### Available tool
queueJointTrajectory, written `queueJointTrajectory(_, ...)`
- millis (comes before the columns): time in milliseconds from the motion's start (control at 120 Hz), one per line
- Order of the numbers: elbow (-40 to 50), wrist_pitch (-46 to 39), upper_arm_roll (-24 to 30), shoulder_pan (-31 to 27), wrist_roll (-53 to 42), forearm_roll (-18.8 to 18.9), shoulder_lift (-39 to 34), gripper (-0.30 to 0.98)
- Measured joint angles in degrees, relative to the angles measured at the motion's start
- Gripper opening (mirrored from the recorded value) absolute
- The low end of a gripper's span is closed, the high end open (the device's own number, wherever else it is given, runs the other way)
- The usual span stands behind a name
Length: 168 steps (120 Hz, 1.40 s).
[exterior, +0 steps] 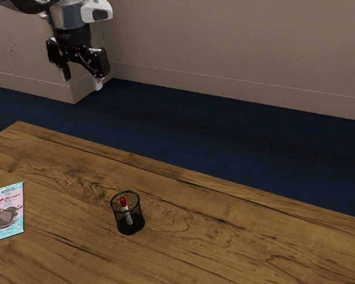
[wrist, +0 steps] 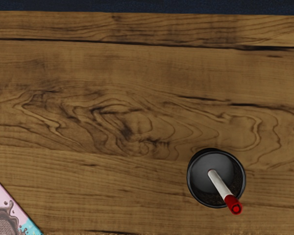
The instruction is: Take the marker out of the pen holder and place it to the left of the pen holder.
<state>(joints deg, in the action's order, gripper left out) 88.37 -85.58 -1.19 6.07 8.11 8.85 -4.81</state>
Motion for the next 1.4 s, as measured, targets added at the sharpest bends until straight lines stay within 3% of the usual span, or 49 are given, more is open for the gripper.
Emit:
queueJointTrajectory(317, 7.80, -0.35, -1.18, 3.23, 3.09, 0.11, -2.57, 0.69)
queueJointTrajectory(425, 11.11, -0.78, -2.91, 1.80, 4.17, -0.14, -4.43, 0.69)
queueJointTrajectory(558, 16.59, -0.25, -3.67, 2.14, 5.77, -3.74, -6.53, 0.69)
queueJointTrajectory(858, 35.60, -16.72, -3.31, 2.92, 7.70, -10.47, -6.31, 0.69)
queueJointTrajectory(1100, 40.74, -26.61, -3.27, 3.43, 6.56, -12.80, -5.75, 0.69)
queueJointTrajectory(1400, 43.82, -31.80, -3.25, 3.60, 4.95, -13.48, -3.75, 0.69)
